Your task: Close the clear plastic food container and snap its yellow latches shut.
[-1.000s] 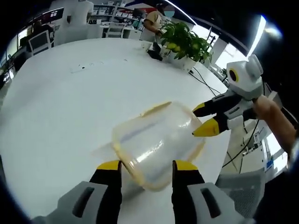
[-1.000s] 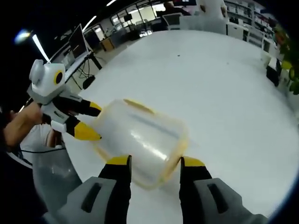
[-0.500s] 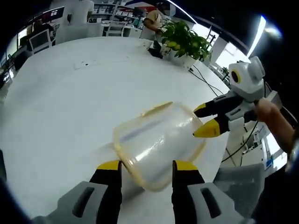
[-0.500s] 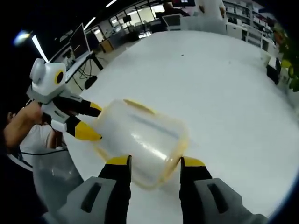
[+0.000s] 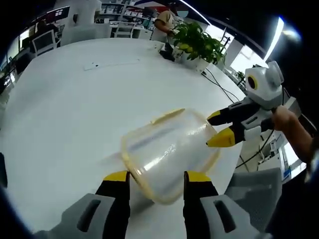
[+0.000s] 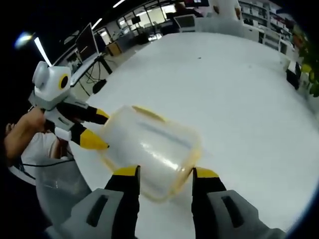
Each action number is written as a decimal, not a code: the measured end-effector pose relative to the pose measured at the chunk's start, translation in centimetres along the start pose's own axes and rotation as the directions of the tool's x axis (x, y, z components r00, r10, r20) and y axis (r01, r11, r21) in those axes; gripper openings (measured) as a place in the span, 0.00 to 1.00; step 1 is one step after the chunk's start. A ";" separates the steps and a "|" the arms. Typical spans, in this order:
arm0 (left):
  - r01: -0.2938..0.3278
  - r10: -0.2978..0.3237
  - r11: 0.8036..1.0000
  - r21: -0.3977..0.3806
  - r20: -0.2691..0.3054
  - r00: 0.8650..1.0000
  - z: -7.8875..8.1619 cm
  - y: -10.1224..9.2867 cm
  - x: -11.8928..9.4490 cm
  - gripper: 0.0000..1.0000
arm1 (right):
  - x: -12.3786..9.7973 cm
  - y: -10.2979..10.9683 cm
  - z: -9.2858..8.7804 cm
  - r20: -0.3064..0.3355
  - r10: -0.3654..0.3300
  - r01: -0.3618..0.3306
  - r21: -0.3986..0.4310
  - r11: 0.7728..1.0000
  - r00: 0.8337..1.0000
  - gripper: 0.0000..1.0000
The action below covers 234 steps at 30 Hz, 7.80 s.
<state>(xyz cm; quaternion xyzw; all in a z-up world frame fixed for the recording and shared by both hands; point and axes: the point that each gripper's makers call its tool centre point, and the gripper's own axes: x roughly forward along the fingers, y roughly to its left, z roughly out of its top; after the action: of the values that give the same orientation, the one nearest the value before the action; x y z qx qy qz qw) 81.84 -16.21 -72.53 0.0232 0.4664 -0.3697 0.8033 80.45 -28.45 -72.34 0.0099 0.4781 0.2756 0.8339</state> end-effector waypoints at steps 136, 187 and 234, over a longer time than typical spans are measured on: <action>0.069 -0.075 0.899 0.432 -0.003 0.997 -2.4 -5.4 -2.4 0.33 | 4.0 8.5 4.6 -0.151 0.258 -0.294 -0.636 0.713 0.954 0.36; 0.023 -0.044 0.603 0.797 0.005 0.999 -3.1 -6.2 -1.1 0.28 | 5.5 8.8 3.4 -0.403 0.353 -0.531 -0.539 0.654 0.844 0.39; -0.008 -0.034 0.528 0.849 0.030 0.999 -2.9 -6.9 -0.9 0.25 | 5.4 9.3 3.2 -0.526 0.305 -0.593 -0.563 0.576 0.794 0.36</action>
<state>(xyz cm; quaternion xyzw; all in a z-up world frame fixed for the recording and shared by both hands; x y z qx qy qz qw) 75.24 -19.63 -71.35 0.3990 0.2107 -0.5563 0.6978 80.97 -17.25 -72.27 -0.2373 0.4648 0.6390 0.5650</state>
